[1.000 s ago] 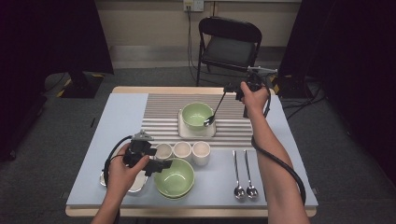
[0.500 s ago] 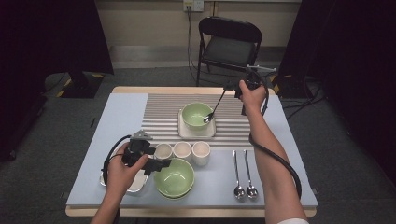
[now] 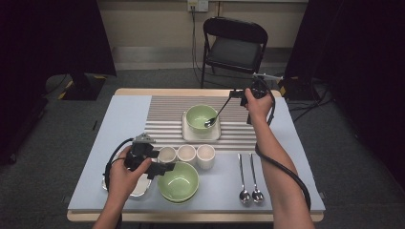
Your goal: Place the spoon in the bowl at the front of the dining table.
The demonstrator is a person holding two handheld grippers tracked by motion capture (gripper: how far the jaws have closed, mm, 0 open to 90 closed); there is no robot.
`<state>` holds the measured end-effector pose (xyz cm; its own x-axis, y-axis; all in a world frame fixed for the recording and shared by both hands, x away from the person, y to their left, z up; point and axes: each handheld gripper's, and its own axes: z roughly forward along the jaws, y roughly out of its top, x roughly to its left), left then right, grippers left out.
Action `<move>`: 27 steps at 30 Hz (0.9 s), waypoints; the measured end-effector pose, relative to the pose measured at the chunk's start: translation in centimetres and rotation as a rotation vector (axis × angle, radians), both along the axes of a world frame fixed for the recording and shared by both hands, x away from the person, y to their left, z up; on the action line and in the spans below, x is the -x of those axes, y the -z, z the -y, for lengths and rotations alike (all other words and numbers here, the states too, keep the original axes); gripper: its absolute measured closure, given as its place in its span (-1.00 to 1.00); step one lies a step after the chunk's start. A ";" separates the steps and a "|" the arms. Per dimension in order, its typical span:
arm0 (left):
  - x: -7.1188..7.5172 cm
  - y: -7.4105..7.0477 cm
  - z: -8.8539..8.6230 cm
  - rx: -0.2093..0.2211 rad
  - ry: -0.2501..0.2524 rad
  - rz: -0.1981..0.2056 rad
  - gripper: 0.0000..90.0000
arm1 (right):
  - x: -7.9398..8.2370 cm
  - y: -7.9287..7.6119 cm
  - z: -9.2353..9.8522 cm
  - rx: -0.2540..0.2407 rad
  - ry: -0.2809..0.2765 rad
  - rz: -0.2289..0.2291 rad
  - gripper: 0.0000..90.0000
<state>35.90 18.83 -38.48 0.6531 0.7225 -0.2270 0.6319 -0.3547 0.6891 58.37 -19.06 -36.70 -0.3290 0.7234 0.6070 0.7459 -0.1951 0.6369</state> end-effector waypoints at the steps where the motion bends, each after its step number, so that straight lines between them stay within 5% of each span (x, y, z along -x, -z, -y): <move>1: 0.0 -0.1 0.0 -0.001 0.001 0.000 -0.61 | 0.2 0.1 0.0 0.004 0.000 -0.004 1.00; 27: 0.1 0.3 0.7 -0.011 0.007 -0.008 -0.61 | 2.4 0.9 0.1 0.009 -0.001 -0.028 0.99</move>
<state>35.83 18.18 -38.82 0.6560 0.7207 -0.2243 0.6353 -0.3667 0.6796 55.98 -19.21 -37.62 -0.3128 0.7285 0.6095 0.7635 -0.1888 0.6176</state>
